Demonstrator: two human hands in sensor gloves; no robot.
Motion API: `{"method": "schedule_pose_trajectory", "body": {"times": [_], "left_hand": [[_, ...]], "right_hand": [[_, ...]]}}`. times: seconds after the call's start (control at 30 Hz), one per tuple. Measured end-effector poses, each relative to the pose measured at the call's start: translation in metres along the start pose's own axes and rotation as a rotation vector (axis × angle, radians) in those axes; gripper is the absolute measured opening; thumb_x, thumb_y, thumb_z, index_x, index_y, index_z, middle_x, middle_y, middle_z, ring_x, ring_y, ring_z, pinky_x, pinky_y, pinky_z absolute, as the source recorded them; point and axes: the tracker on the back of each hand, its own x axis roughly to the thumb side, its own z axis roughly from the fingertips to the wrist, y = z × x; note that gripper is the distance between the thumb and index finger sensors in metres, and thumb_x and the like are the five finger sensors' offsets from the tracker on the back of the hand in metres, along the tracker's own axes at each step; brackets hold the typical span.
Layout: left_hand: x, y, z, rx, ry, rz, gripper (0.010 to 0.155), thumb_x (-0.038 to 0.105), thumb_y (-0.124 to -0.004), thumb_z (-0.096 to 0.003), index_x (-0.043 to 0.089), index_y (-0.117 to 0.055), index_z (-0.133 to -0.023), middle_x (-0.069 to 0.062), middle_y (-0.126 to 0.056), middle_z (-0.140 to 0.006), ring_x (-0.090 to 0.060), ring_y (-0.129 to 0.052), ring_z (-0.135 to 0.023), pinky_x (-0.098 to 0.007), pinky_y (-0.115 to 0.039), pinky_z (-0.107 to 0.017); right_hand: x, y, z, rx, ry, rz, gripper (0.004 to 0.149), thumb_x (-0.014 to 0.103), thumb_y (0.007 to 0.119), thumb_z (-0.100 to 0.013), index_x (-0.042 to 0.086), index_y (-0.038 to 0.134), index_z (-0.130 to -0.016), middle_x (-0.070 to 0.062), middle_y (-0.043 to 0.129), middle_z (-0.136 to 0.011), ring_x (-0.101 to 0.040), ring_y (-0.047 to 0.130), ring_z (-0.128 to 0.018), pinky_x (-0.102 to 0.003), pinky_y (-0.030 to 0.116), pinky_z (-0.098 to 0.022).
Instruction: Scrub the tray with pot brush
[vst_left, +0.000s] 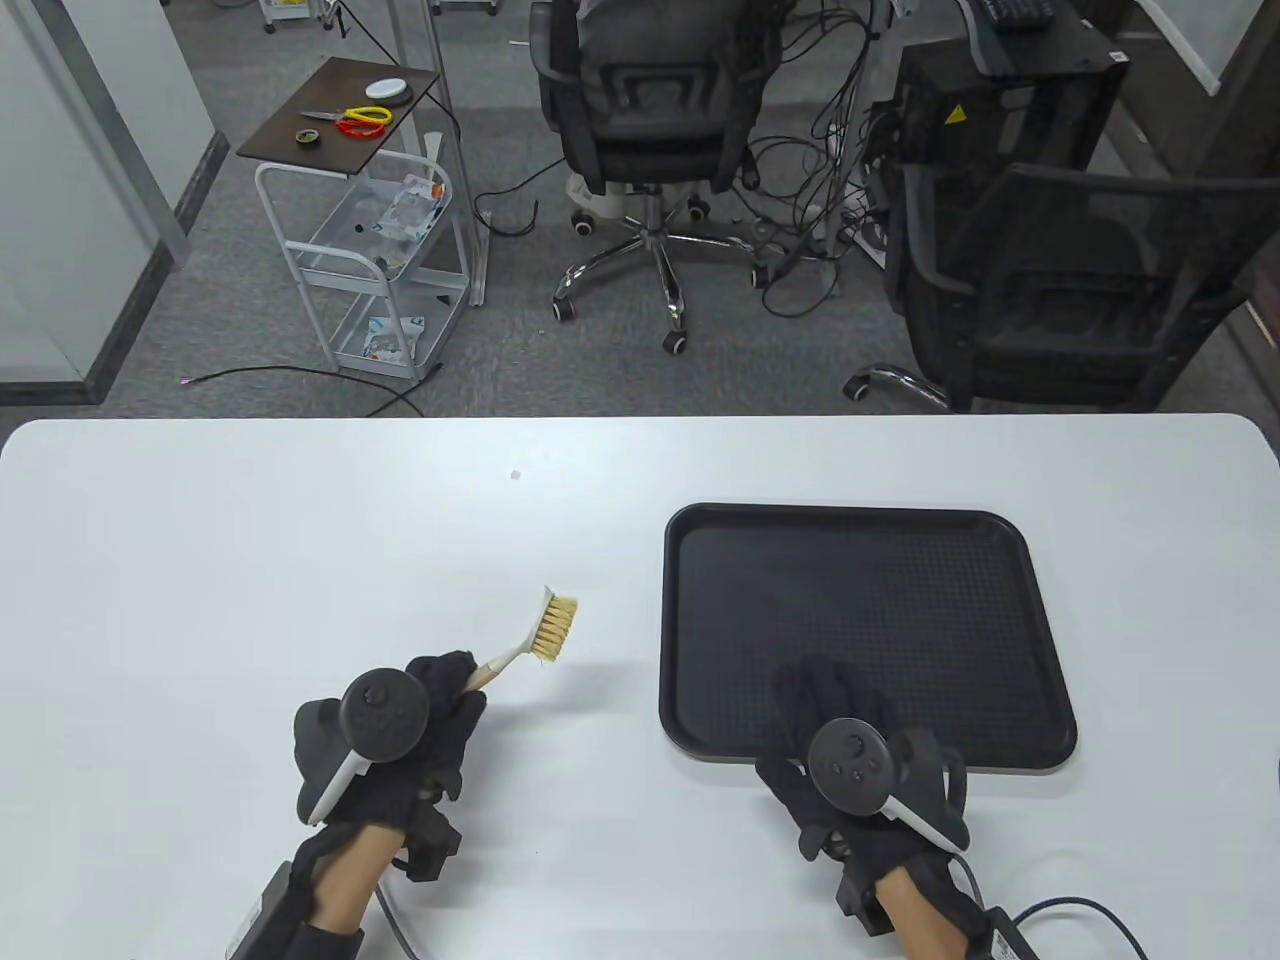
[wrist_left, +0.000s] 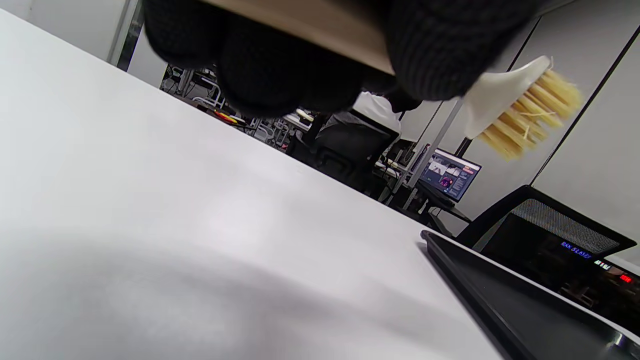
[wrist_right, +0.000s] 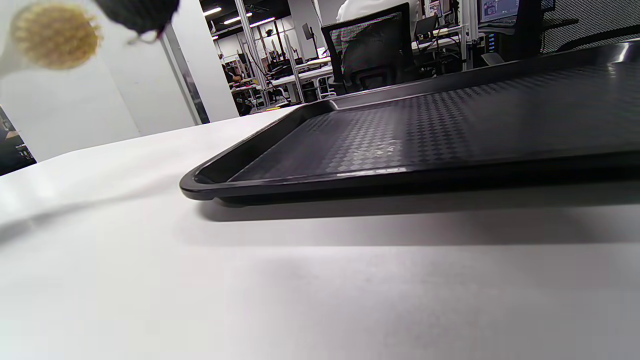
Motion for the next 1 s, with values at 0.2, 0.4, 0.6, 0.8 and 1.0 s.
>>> {"method": "schedule_pose_trajectory", "body": {"times": [0.2,0.4,0.6,0.8,1.0], "left_hand": [[-0.011,-0.008,0.005,-0.003,0.035,0.024,0.055,0.047,-0.073,-0.0449,0.037,-0.060,-0.097,0.000,-0.084,-0.084,-0.024,-0.086,-0.077,-0.050,-0.062,-0.071],[-0.010,-0.005,0.007,0.024,0.023,0.044,0.055,0.048,-0.073,-0.0448,0.038,-0.059,-0.097,0.001,-0.084,-0.082,-0.025,-0.093,-0.072,-0.049,-0.068,-0.068],[-0.010,-0.006,0.007,0.026,0.017,0.045,0.055,0.048,-0.073,-0.0449,0.038,-0.059,-0.097,0.001,-0.082,-0.083,-0.021,-0.093,-0.061,-0.048,-0.070,-0.063],[-0.011,-0.006,0.007,0.029,0.014,0.057,0.056,0.047,-0.073,-0.0451,0.039,-0.058,-0.098,0.001,-0.080,-0.085,-0.022,-0.091,-0.063,-0.048,-0.068,-0.064],[-0.013,-0.005,0.007,0.021,0.013,0.075,0.056,0.046,-0.073,-0.0453,0.038,-0.057,-0.099,0.000,-0.077,-0.088,-0.022,-0.088,-0.066,-0.049,-0.065,-0.066]], "right_hand": [[-0.003,0.001,-0.002,0.012,0.022,-0.002,0.081,0.055,0.073,-0.048,0.032,0.027,-0.110,-0.007,0.021,-0.118,-0.037,0.022,-0.110,-0.061,0.027,-0.078],[-0.015,-0.014,-0.001,-0.034,0.084,-0.067,0.080,0.054,0.074,-0.048,0.033,0.028,-0.110,-0.007,0.021,-0.119,-0.037,0.022,-0.111,-0.061,0.027,-0.078],[-0.062,-0.035,-0.010,-0.070,0.266,-0.091,0.077,0.052,0.076,-0.048,0.029,0.038,-0.111,-0.007,0.031,-0.119,-0.038,0.030,-0.111,-0.062,0.030,-0.078],[-0.138,-0.034,-0.028,-0.008,0.566,-0.005,0.078,0.047,0.079,-0.047,0.025,0.039,-0.110,-0.008,0.037,-0.117,-0.039,0.036,-0.110,-0.062,0.034,-0.077],[-0.191,-0.022,-0.028,0.101,0.781,0.138,0.081,0.047,0.079,-0.047,0.024,0.034,-0.110,-0.009,0.033,-0.117,-0.038,0.035,-0.110,-0.061,0.035,-0.077]]}}
